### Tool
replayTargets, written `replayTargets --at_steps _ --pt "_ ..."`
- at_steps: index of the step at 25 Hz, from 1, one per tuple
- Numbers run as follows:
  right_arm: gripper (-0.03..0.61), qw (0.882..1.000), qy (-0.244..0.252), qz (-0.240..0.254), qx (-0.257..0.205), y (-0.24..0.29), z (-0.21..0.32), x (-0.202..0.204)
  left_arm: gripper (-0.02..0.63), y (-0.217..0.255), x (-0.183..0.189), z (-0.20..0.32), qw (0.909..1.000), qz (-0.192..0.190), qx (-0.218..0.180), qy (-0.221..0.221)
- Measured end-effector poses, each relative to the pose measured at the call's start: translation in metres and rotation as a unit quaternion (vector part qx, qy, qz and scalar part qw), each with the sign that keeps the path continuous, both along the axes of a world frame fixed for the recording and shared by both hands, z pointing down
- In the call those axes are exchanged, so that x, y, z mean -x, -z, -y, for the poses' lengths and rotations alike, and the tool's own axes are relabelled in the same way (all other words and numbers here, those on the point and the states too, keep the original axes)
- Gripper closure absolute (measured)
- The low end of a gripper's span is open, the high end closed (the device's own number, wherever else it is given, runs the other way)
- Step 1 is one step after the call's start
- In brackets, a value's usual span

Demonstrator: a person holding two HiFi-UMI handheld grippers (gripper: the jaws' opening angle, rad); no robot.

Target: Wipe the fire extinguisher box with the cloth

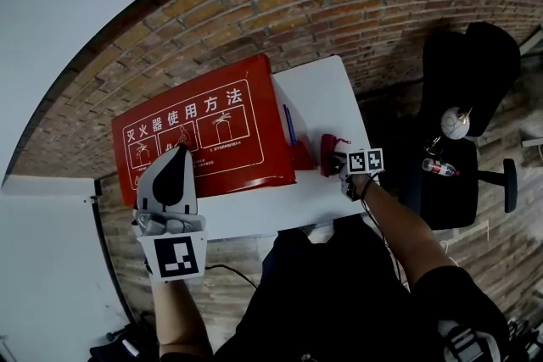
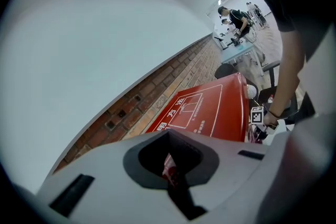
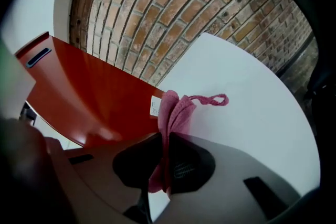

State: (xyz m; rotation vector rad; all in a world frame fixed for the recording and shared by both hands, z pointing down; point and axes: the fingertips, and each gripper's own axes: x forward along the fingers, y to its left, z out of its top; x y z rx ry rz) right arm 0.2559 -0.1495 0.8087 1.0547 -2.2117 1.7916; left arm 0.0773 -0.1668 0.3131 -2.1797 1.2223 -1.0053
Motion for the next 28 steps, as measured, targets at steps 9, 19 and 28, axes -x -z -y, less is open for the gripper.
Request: replayTargets --at_steps 9,19,28 --pt "0.528 0.995 -0.098 0.004 -0.013 0.032 -0.038 0.007 0.600 0.005 0.014 -0.009 0.9906 0.099 -0.076 -0.055" --pt "0.528 0.979 -0.200 0.021 -0.016 0.051 -0.070 0.022 0.600 0.025 0.115 -0.024 0.9939 0.079 -0.059 -0.050" --pt "0.528 0.917 -0.386 0.104 0.006 0.037 -0.097 0.039 0.600 0.002 0.138 -0.030 0.9897 0.072 -0.037 -0.118"
